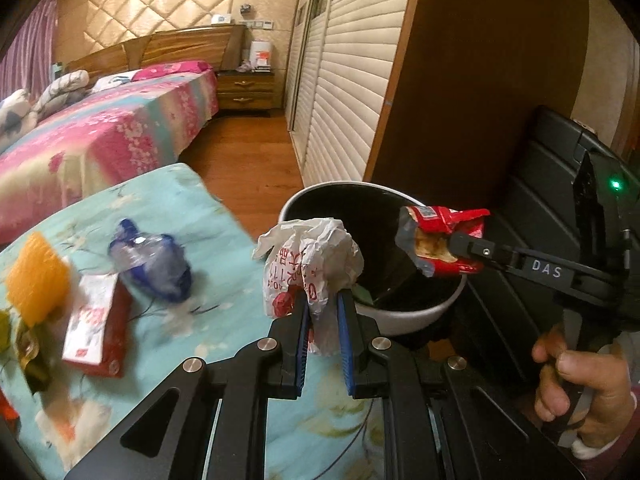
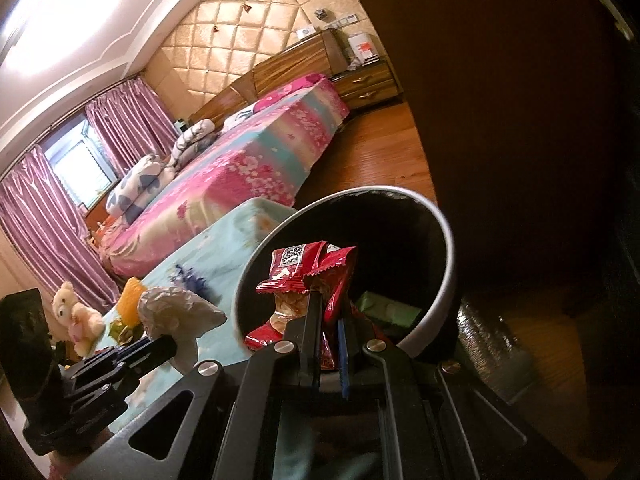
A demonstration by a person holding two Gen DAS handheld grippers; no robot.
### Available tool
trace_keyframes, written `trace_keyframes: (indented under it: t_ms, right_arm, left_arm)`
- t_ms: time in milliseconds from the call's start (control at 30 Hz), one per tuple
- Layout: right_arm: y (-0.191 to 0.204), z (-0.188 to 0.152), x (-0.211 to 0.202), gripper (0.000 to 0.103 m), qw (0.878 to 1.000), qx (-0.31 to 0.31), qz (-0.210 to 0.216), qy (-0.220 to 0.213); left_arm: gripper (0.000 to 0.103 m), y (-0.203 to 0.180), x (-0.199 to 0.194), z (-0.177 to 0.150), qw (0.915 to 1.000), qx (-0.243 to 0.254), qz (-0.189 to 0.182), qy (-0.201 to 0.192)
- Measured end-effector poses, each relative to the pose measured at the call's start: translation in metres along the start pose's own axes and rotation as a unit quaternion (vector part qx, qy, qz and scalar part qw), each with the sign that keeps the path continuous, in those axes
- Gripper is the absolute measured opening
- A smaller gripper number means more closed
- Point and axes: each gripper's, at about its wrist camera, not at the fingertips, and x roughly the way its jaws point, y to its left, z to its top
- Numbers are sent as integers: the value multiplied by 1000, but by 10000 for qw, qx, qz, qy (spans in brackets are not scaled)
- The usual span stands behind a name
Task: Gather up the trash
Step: 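Carry both bags over the trash bin and open both tools to release them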
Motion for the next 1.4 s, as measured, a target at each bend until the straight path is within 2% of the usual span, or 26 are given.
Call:
trace_keyframes:
  t_ms: [600, 1133, 1233, 1267, 1300, 1333, 1367, 1400]
  right_arm:
    - [-13, 17, 19, 10, 9996, -82, -197, 185]
    - [-15, 23, 25, 11, 9990, -131, -301, 296]
    - [-14, 25, 27, 12, 9988, -117, -323, 341]
    - [-14, 26, 27, 16, 9987, -99, -343, 357]
    - [-14, 27, 27, 22, 9986, -79, -367, 360]
    - [-15, 27, 26, 29, 9987, -57, -379, 348]
    - [-15, 27, 24, 46, 9988, -42, -373, 315]
    - [-15, 26, 22, 55, 9989, -45, -374, 274]
  left_arm:
    - [13, -20, 46, 27, 9997, 134, -36, 209]
    - [15, -29, 54, 28, 9995, 180, -30, 258]
    - [26, -30, 54, 28, 9996, 143, 0, 263]
    - [38, -30, 54, 28, 9995, 129, 10, 289]
    - [54, -30, 53, 27, 9995, 105, 21, 288]
    - [59, -30, 51, 27, 9996, 89, 34, 260]
    - [61, -29, 48, 25, 9997, 72, 51, 214]
    - [61, -28, 44, 23, 9998, 60, 48, 166]
